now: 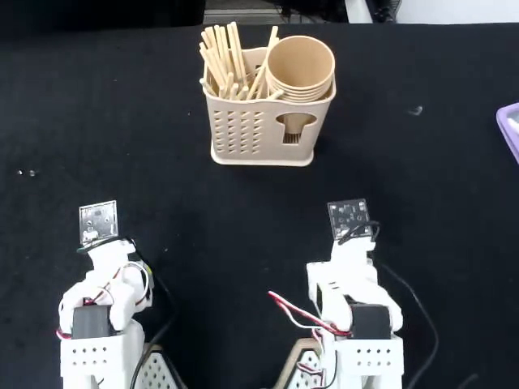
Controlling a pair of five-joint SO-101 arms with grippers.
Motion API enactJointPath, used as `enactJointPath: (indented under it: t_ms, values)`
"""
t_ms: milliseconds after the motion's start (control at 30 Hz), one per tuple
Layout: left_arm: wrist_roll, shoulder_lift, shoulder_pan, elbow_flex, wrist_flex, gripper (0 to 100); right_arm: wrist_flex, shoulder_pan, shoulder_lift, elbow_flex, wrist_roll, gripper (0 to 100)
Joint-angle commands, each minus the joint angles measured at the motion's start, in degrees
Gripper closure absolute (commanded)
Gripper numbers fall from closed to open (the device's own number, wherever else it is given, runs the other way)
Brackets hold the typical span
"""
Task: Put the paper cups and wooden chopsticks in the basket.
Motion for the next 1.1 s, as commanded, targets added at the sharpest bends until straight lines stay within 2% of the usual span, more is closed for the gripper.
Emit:
enactJointPath:
  t_ms: [0,1067]
  values:
    - [0.18,-0.35,0.48,1.27,-0.70,88,0.53,1.41,-5.49,-0.04,-0.70,95.8]
    - [0.18,-0.88,0.48,1.27,-0.53,88,0.53,1.41,-5.41,-0.04,-0.70,95.8]
